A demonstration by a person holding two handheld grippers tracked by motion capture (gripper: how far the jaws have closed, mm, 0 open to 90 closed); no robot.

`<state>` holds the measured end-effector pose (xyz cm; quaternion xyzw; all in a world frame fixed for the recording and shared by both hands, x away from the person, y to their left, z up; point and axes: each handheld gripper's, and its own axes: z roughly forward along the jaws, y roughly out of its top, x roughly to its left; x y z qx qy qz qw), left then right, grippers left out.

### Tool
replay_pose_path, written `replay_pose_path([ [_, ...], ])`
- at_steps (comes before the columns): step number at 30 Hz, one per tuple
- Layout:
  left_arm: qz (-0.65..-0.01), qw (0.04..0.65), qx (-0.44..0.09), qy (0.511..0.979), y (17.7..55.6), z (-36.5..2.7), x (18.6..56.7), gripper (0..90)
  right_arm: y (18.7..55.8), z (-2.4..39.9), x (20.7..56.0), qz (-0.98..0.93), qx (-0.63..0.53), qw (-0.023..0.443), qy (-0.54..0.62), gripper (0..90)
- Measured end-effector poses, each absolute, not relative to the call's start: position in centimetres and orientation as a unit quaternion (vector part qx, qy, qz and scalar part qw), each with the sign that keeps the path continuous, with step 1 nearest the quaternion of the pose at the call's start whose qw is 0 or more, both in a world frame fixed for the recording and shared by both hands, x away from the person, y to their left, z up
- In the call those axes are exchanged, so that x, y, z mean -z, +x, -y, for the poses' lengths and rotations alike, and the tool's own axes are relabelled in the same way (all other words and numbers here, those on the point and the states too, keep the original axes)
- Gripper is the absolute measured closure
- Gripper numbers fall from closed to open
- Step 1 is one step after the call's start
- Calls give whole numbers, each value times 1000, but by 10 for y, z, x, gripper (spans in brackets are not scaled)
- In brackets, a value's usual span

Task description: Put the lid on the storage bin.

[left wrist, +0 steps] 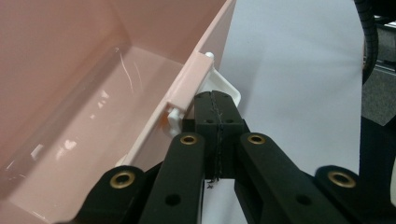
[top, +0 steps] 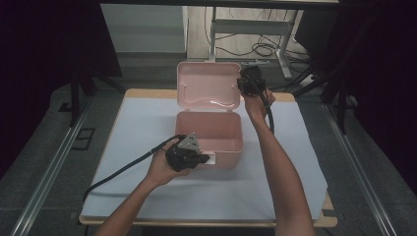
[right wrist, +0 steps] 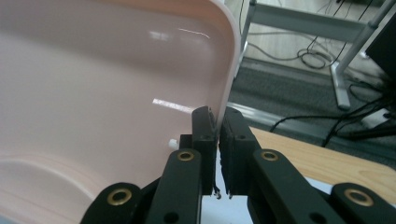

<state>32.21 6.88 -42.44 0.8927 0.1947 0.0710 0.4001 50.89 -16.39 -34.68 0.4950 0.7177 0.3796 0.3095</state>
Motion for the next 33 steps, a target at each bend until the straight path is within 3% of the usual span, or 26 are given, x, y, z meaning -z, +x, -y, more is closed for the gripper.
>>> replay_pose_path([
  [33,-188,396,-72,896,324,-70,424,900,445,183,344,-691,-469,325,443,873],
])
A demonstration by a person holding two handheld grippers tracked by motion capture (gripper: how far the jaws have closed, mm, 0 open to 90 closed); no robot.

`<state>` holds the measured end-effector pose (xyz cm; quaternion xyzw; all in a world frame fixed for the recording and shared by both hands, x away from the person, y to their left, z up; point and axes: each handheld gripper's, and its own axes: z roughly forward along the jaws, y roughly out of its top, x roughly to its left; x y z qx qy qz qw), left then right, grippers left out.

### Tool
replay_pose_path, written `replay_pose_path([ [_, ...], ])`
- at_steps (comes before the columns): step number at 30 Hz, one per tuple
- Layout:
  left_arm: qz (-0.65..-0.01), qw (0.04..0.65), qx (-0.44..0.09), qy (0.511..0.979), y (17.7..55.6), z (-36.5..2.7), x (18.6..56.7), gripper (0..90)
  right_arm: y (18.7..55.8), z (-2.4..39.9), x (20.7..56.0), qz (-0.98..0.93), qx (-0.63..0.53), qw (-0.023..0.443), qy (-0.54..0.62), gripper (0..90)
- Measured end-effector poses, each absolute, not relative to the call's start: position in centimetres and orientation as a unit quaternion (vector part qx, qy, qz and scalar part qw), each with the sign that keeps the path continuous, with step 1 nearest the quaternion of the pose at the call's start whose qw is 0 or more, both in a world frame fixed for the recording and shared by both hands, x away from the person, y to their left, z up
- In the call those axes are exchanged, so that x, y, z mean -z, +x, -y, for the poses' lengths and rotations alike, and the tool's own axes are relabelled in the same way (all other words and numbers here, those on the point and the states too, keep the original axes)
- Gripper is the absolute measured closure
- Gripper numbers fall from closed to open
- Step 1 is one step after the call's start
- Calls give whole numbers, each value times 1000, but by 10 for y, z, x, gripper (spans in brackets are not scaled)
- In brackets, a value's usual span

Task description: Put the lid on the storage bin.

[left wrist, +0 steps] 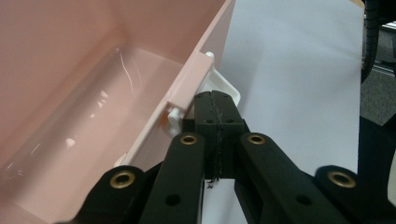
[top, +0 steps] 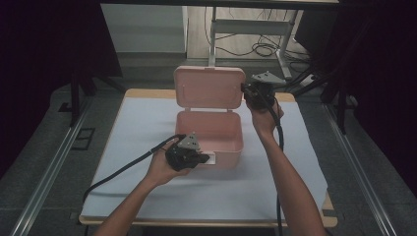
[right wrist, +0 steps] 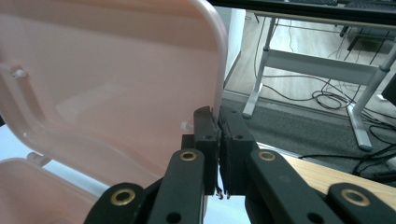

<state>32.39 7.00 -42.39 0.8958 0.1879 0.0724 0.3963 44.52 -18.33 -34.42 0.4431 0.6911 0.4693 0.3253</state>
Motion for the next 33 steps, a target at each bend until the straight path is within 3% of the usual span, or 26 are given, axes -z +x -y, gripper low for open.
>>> replay_pose_path([
  [33,-193,399,-75,893,323,-69,424,900,395,196,362,-701,-494,324,400,859],
])
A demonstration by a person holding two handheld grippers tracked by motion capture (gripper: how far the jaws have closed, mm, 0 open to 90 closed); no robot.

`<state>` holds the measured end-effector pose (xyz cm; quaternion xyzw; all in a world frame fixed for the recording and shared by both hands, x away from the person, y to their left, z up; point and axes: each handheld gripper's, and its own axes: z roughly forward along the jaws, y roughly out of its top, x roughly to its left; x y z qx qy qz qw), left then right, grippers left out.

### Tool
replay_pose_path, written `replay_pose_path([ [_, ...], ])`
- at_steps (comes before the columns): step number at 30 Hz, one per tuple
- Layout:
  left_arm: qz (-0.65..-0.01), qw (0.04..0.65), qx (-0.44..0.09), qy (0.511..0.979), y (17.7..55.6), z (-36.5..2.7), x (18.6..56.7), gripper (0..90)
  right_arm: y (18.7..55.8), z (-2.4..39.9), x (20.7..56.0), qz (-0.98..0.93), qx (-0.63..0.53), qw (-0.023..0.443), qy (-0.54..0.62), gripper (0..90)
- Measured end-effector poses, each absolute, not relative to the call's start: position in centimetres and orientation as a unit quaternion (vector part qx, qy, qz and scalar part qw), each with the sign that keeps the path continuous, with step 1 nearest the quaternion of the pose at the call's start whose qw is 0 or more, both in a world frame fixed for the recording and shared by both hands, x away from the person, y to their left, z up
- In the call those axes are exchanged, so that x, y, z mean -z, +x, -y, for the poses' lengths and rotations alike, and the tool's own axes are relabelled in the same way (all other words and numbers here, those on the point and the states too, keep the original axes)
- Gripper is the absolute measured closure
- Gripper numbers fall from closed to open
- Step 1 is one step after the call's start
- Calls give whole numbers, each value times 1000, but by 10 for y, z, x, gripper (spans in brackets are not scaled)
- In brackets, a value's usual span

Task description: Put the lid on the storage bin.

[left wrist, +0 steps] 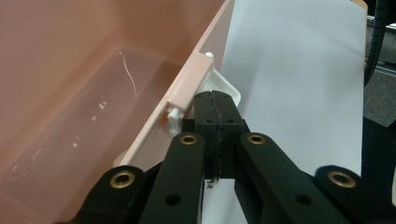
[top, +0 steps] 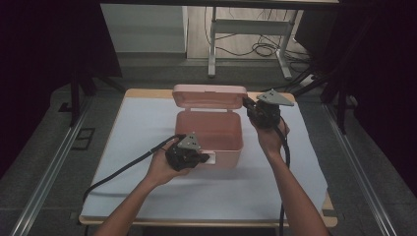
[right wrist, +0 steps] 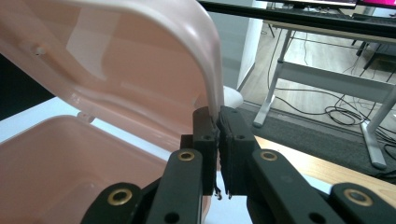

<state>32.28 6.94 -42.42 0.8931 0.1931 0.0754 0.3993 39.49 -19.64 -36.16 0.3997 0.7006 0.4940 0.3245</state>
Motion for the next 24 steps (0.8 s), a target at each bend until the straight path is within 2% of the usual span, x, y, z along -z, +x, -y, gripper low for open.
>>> replay_pose_path([
  [19,-193,400,-74,893,323,-70,424,900,381,203,371,-707,-505,308,388,845],
  [24,-193,400,-75,893,323,-70,424,900,380,206,372,-706,-513,289,393,837],
])
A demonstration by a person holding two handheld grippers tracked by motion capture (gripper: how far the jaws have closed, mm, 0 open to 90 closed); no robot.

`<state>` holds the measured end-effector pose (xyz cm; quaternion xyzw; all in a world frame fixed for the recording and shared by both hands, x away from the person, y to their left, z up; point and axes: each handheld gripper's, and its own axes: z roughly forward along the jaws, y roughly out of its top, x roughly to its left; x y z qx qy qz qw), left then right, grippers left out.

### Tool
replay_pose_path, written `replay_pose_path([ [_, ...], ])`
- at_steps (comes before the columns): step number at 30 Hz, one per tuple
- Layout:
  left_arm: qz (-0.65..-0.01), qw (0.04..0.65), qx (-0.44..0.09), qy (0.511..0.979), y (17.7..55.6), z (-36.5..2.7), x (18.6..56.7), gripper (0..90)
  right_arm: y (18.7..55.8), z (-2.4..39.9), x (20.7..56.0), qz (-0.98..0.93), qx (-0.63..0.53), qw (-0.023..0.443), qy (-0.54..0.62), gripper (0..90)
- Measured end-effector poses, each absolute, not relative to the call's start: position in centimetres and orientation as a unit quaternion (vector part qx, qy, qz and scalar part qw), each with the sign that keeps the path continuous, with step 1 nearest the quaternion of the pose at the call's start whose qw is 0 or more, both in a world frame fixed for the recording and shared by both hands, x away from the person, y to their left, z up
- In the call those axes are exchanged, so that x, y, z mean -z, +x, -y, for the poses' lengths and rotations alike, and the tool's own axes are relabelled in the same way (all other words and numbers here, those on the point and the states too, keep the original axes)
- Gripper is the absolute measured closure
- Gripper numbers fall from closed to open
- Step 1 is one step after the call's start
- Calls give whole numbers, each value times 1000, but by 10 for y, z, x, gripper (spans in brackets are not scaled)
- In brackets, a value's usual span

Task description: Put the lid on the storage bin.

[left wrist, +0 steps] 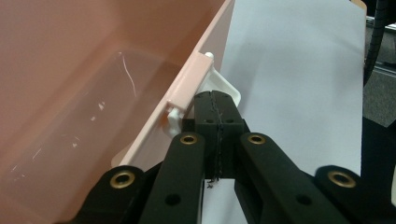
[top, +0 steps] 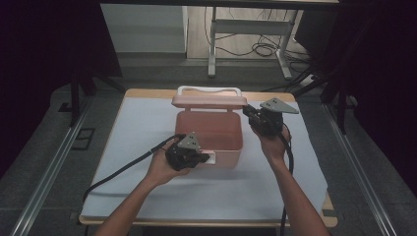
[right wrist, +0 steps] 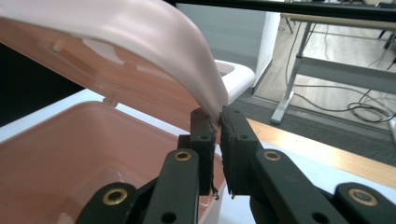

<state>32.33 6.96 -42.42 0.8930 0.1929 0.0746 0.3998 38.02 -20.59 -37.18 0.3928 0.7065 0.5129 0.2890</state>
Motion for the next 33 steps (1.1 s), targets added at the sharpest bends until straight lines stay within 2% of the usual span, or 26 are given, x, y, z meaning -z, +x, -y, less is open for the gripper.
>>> replay_pose_path([
  [23,-193,399,-80,893,322,-69,424,900,364,221,383,-724,-520,193,409,838],
  [33,-194,399,-82,892,322,-69,424,900,355,225,394,-747,-498,168,407,831],
])
